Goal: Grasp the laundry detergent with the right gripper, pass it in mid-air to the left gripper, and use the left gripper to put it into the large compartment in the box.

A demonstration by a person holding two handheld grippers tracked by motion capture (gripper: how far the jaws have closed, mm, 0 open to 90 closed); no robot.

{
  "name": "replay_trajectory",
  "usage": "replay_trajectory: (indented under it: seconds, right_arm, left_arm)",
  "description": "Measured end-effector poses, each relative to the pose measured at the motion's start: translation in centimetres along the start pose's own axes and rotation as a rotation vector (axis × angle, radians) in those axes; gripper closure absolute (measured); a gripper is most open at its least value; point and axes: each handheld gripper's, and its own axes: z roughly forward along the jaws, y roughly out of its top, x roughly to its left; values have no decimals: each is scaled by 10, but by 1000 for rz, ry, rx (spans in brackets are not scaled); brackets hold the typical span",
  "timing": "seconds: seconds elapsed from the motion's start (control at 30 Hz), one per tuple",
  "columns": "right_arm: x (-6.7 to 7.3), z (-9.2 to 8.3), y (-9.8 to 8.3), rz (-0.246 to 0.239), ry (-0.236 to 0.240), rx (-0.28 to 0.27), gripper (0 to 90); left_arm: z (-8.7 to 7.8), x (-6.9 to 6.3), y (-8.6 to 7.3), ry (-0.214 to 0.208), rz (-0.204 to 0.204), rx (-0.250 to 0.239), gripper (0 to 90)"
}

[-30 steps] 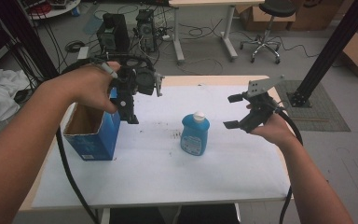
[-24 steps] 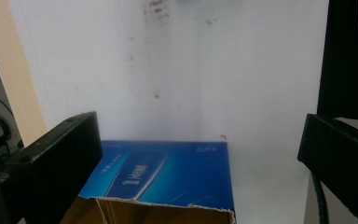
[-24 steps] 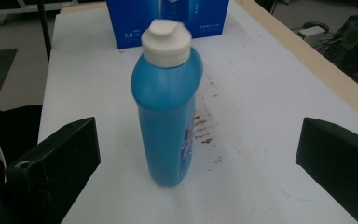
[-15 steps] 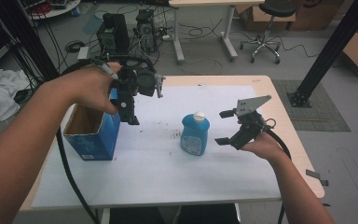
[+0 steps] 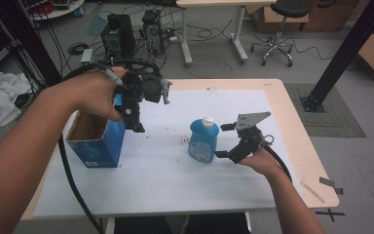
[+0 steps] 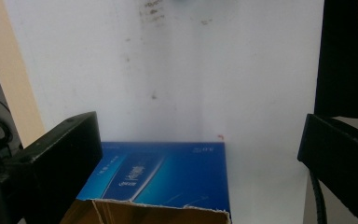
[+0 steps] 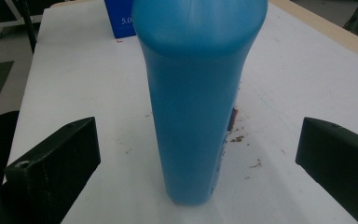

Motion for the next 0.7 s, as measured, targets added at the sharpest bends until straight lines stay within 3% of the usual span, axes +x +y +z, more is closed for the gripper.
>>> replay_trajectory:
  seconds: [0.7]
  right_arm:
    - [3,45,-19,33,-34,-45,0]
  left_arm:
    - [0,-4,6,2,17,-1,1]
